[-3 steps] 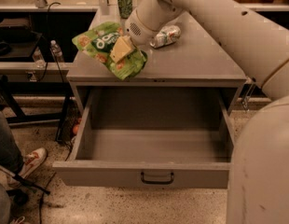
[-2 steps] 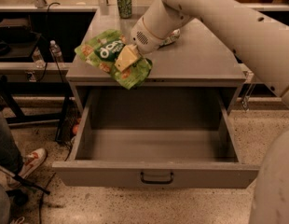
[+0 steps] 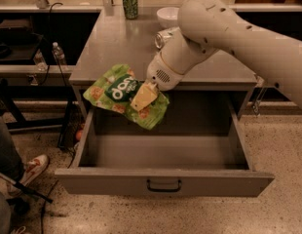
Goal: Place green rice chip bag into top drawer
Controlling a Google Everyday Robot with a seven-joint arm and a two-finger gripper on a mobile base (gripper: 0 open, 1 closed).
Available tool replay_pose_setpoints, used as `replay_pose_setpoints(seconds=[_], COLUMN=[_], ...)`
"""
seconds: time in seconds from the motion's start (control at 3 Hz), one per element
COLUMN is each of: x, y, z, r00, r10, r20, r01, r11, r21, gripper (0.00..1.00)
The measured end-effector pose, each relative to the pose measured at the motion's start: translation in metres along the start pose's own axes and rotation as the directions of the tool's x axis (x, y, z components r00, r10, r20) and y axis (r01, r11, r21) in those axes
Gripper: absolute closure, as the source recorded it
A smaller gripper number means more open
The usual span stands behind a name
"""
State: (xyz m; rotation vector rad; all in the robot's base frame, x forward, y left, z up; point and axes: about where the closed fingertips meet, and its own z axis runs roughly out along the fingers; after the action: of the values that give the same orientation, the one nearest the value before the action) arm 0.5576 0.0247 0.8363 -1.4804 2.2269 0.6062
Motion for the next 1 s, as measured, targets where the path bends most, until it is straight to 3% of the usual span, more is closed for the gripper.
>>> replay_pose_setpoints(seconds=[0.33,0.67,1.0], x=[0.031,0.055,0.072], y=[0.010,0.007,-0.016], z=[0.019,0.042,0.062], r00=[0.998,0.986,0.981], r10=[-0.005,0.010,0.072], r20=[-0.070,-0.165,-0.180], r01=[0.000,-0.030,-0.091], r11=[0.9977,0.9927,0.9908], r21=[-0.068,-0.117,-0.100], gripper=[1.00,1.00,1.00])
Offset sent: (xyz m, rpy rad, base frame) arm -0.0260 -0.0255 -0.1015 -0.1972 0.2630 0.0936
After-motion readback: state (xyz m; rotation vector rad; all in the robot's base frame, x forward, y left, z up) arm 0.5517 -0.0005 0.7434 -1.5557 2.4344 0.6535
